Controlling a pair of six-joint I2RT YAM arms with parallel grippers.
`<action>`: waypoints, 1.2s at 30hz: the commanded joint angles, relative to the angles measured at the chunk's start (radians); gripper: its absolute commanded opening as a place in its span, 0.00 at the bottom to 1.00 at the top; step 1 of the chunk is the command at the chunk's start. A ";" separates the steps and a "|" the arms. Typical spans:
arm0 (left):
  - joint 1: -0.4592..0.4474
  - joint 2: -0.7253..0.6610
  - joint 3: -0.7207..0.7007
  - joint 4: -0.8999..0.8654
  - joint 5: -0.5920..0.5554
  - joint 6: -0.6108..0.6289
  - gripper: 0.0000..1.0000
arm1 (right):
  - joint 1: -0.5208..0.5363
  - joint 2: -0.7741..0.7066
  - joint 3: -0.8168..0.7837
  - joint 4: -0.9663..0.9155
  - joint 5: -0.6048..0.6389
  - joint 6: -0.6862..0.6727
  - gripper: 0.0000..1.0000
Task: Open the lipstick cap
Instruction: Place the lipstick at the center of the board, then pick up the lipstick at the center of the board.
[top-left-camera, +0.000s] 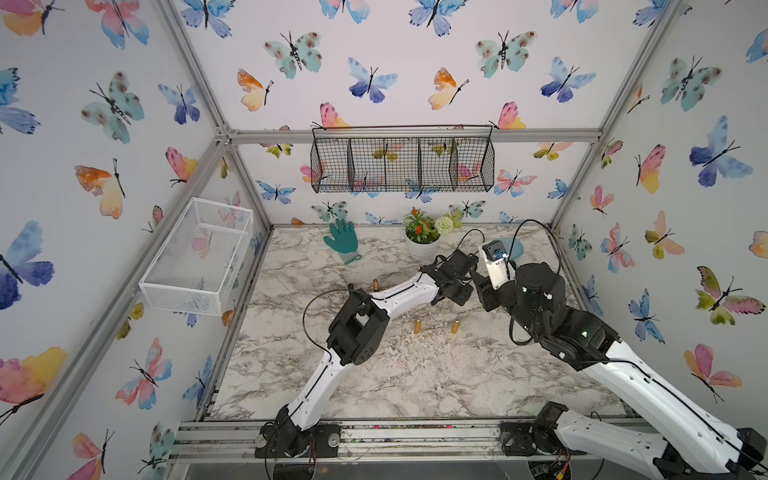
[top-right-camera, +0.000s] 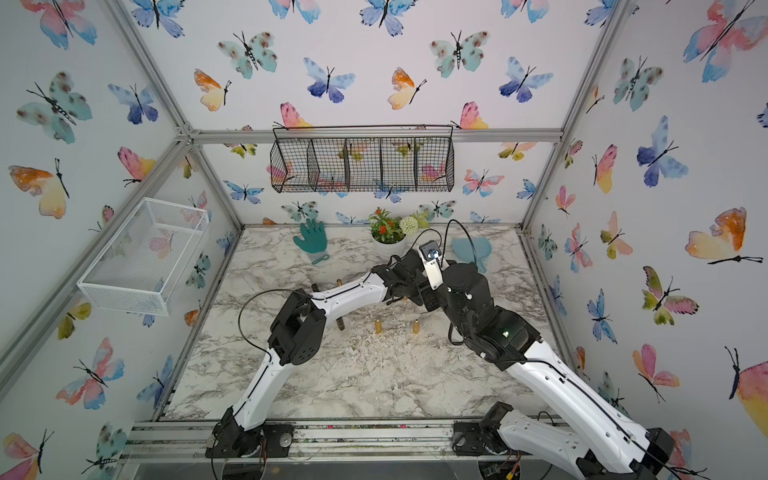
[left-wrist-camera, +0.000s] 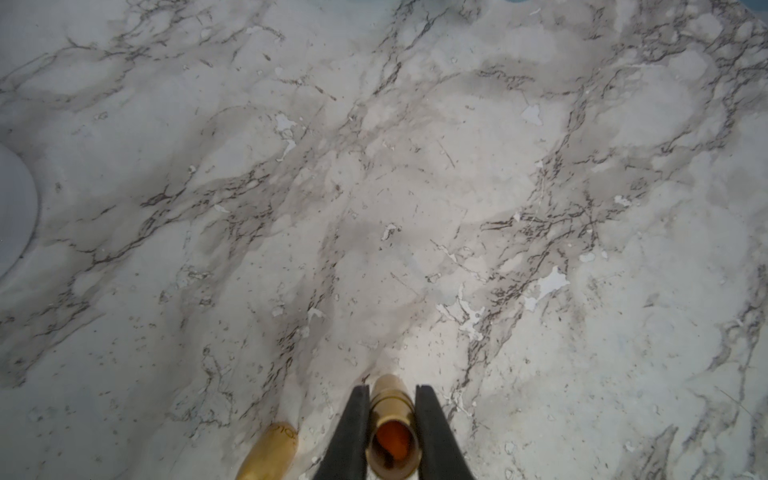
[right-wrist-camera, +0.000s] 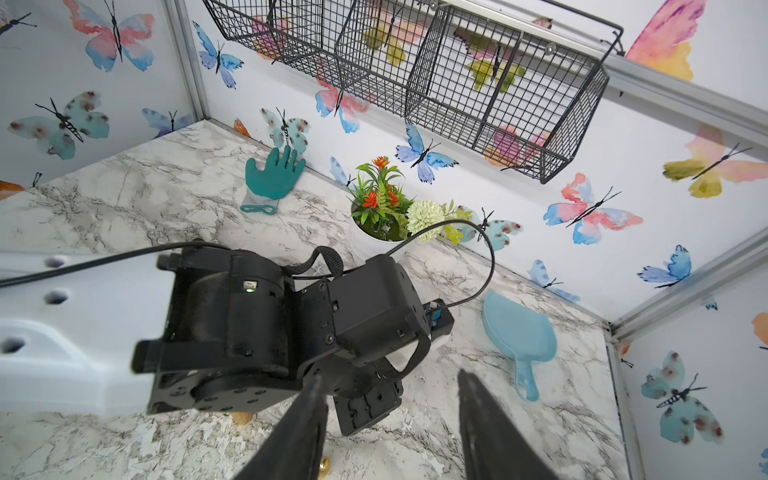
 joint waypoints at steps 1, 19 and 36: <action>-0.001 0.026 0.032 0.009 -0.020 0.011 0.21 | 0.002 -0.013 -0.013 -0.014 0.019 0.018 0.52; -0.007 -0.031 0.067 -0.032 -0.018 0.016 0.48 | 0.002 -0.008 -0.030 0.003 0.032 0.015 0.54; 0.218 -0.594 -0.344 -0.398 0.014 -0.075 0.59 | 0.002 0.185 -0.054 0.238 -0.220 0.064 0.57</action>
